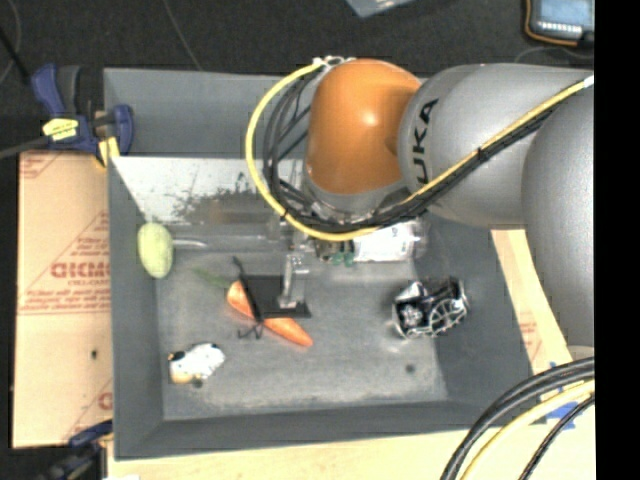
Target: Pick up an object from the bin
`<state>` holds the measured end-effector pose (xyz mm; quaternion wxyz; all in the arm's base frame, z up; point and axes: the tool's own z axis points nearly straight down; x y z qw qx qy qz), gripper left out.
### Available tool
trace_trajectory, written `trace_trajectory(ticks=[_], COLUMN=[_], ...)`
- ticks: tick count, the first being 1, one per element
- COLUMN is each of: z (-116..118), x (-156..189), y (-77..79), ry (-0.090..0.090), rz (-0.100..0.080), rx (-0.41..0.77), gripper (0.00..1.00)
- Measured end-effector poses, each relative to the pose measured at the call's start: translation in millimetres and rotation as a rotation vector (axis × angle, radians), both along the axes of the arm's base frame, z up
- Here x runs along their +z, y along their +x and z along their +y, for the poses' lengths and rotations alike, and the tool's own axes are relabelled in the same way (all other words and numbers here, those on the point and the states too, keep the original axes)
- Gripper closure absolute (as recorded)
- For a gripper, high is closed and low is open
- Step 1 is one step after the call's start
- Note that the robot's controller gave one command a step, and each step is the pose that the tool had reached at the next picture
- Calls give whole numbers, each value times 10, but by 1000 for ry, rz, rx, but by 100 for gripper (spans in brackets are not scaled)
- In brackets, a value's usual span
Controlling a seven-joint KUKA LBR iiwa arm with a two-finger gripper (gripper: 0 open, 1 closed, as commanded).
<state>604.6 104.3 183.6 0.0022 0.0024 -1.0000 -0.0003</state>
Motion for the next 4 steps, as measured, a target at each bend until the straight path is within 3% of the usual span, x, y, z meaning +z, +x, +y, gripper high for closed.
trace_trajectory(ticks=[2, 3, 4], z=[-1, 33, 167], x=[-75, -644, -915], y=[22, -103, -187], ry=[0, 0, 0], rz=[-13, -14, -10], rx=[54, 321, 364], gripper=[0, 0, 0])
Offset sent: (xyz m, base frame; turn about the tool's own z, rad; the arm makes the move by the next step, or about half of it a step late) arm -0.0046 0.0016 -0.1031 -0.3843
